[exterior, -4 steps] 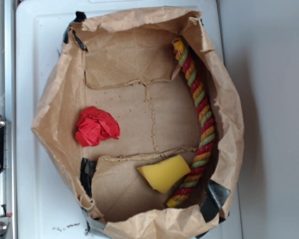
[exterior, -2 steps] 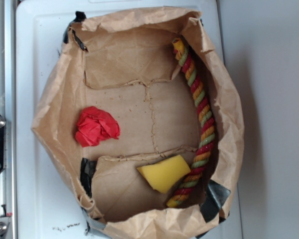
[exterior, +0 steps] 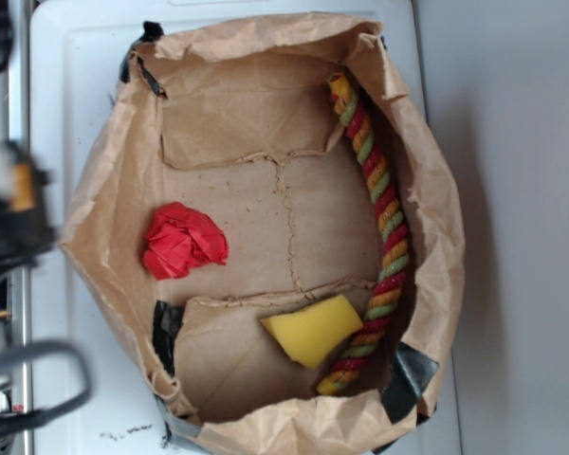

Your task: Grab the red paper.

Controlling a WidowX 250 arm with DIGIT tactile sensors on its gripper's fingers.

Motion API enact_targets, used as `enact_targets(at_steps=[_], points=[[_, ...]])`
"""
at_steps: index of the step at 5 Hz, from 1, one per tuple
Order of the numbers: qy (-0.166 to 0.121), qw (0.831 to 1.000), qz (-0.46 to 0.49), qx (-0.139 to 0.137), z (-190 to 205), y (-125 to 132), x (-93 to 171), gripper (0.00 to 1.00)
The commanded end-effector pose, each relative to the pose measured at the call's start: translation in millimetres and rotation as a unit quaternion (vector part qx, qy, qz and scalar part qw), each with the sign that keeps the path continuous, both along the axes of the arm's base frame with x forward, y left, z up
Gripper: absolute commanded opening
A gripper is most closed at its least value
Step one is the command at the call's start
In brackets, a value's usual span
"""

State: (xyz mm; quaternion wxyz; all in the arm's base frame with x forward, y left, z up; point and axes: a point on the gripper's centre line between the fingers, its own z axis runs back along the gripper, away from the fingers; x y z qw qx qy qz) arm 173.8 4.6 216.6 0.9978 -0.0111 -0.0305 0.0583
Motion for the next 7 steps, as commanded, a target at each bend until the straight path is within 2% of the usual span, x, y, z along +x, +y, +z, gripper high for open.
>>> enact_targets(at_steps=[1, 2, 3, 4, 5, 7], points=[[-0.044, 0.999, 0.006, 0.001, -23, 33, 43, 1.00], [-0.047, 0.999, 0.005, 0.003, -39, 36, 59, 1.00], [-0.035, 0.999, 0.008, 0.010, -62, 43, 77, 1.00], [-0.038, 0.999, -0.011, 0.018, -80, 32, 86, 1.00], [-0.017, 1.000, -0.020, 0.015, -101, 19, 92, 1.00], [-0.007, 0.999, -0.044, 0.023, -116, 0, 89, 1.00]])
